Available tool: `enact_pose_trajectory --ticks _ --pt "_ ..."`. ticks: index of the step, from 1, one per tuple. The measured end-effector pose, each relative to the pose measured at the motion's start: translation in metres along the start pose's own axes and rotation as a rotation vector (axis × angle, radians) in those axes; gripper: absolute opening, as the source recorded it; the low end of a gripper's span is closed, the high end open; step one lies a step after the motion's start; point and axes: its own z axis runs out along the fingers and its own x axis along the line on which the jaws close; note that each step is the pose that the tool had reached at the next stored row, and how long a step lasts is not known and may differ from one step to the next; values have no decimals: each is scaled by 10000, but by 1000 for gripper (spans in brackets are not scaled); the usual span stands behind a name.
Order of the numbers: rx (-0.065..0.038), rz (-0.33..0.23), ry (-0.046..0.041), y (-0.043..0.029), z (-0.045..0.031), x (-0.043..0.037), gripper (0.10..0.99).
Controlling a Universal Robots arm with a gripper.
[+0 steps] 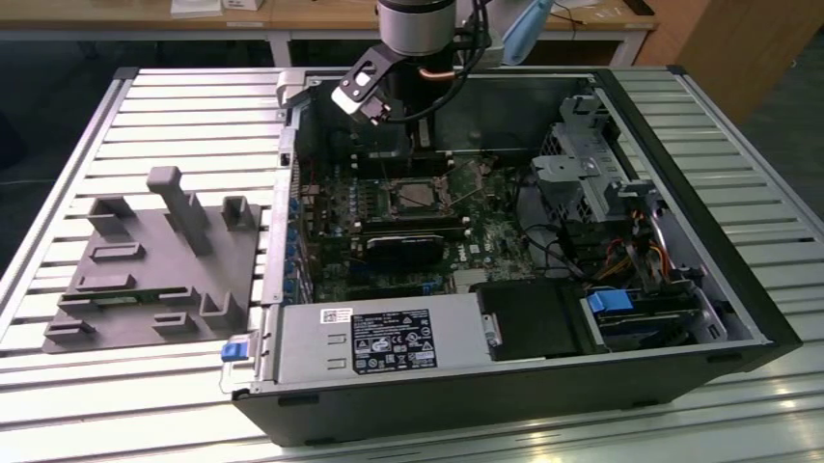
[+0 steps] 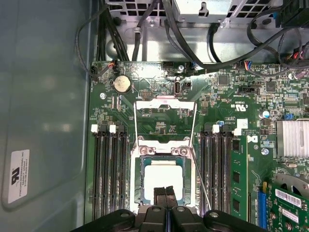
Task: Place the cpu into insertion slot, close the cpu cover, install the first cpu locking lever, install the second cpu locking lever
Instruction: 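Close the cpu cover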
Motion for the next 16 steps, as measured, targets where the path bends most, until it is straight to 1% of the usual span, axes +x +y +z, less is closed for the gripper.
enact_pose_trajectory --ticks 3,6,16 --pt "2 -1 -1 10 0 0 102" --pt "0 0 0 46 4 1 102" --pt "0 1 -1 262 22 2 102"
